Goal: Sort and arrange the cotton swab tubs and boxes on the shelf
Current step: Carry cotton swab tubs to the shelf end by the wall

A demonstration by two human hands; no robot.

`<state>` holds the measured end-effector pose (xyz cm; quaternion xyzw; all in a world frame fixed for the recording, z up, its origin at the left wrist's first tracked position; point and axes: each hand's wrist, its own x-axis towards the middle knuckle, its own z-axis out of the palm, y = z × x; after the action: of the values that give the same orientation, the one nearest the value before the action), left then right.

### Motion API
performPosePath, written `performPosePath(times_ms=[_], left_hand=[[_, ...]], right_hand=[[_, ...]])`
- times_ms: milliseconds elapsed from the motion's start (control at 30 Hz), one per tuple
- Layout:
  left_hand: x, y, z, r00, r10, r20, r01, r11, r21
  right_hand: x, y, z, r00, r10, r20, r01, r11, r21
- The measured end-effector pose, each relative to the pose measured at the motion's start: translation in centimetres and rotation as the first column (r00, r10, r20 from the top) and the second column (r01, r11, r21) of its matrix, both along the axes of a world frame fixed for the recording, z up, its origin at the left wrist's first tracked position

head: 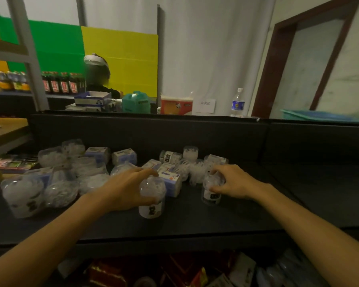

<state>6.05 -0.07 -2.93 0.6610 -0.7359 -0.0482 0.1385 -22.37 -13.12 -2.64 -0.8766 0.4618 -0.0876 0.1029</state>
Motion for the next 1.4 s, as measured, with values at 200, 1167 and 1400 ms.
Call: performPosePath(times_ms=[200, 1167, 1400], left_hand=[[-1.9, -0.8, 1.4, 0.997, -0.072, 0.024, 0.073, 0.994, -0.082], [-48.0, -13.7, 6.2, 0.899, -0.425, 0.101, 0.437, 0.862, -0.257], [-57.8, -17.5, 5.9, 0.856, -0.498, 0.136, 0.516, 0.821, -0.243]], right_hand=[[-2.5, 1.9, 1.3, 0.996, 0.015, 0.093, -0.011, 0.999, -0.044], [-49.3, 0.2, 7.9, 0.941, -0.275, 0.196, 0.307, 0.938, -0.161], [-59.6, -1.1, 6.5, 0.909, -0.385, 0.162, 0.409, 0.899, -0.158]])
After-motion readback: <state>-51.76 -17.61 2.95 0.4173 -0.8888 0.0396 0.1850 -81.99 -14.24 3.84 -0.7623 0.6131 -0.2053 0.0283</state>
